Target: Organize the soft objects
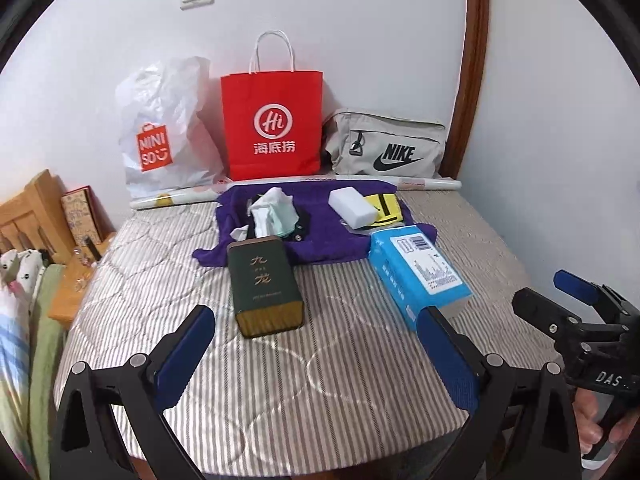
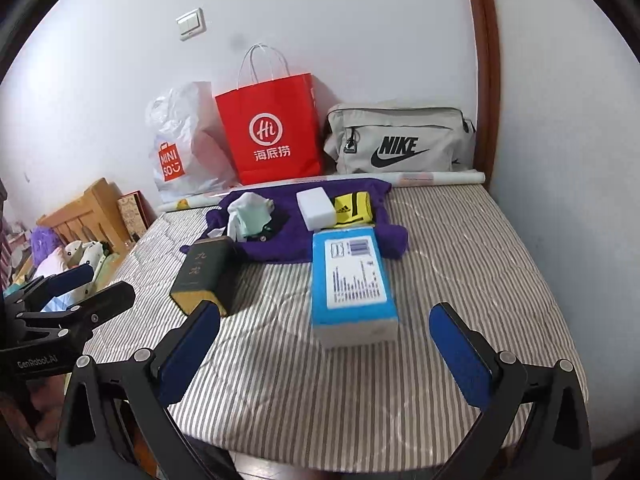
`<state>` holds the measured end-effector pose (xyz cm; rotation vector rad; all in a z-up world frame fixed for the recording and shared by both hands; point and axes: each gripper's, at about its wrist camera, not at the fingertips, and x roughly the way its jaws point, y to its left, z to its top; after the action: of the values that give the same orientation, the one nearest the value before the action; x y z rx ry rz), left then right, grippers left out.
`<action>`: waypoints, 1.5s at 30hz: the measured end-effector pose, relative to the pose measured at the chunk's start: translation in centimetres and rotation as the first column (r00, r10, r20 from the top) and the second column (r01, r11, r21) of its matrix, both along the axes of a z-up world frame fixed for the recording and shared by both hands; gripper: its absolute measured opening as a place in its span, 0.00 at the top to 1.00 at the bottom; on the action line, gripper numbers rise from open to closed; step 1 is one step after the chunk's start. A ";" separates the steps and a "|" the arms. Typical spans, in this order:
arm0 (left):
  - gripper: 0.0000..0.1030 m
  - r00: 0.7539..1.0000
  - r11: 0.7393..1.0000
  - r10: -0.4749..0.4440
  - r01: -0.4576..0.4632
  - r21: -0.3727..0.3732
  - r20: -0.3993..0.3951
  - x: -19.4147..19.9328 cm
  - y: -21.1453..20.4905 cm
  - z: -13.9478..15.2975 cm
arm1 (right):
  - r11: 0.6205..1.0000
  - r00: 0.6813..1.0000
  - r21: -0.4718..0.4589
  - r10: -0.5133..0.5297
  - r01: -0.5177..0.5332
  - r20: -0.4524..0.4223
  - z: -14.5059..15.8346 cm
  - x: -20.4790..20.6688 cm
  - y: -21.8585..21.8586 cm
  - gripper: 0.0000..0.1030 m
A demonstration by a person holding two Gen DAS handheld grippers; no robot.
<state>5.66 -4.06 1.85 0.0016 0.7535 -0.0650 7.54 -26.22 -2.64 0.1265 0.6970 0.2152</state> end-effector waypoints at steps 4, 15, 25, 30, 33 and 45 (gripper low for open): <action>0.01 0.999 0.999 0.027 -0.028 0.033 0.020 -1.7 -0.4 -0.1 | 1.000 1.000 -0.018 0.003 -0.003 0.006 -0.1 -1.6 0.2 0.00; 0.01 0.998 0.999 0.035 -0.036 0.012 0.042 -4.4 -0.4 0.3 | 0.998 0.999 -0.059 0.015 -0.013 0.033 0.3 -4.4 0.7 0.00; 0.01 0.998 0.999 0.032 -0.033 0.010 0.057 -5.3 -0.3 0.6 | 0.997 1.000 -0.080 0.009 -0.006 0.026 0.3 -5.1 0.8 0.00; 0.01 0.998 0.999 0.034 -0.034 0.010 0.055 -5.4 -0.4 0.7 | 0.996 0.999 -0.084 0.018 -0.015 0.036 0.6 -5.4 0.8 0.00; 0.01 0.998 0.999 0.036 -0.037 0.010 0.055 -5.6 -0.5 0.7 | 0.996 0.999 -0.083 0.019 -0.016 0.037 0.7 -5.5 0.9 0.00; 0.01 0.998 1.000 0.029 -0.029 0.006 0.055 -5.7 -0.6 0.8 | 0.997 0.999 -0.082 0.020 -0.016 0.043 0.8 -5.7 0.7 0.00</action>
<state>0.01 -4.70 2.64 -0.0014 0.6982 -0.0350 1.84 -25.52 -1.80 0.0375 0.6627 0.2057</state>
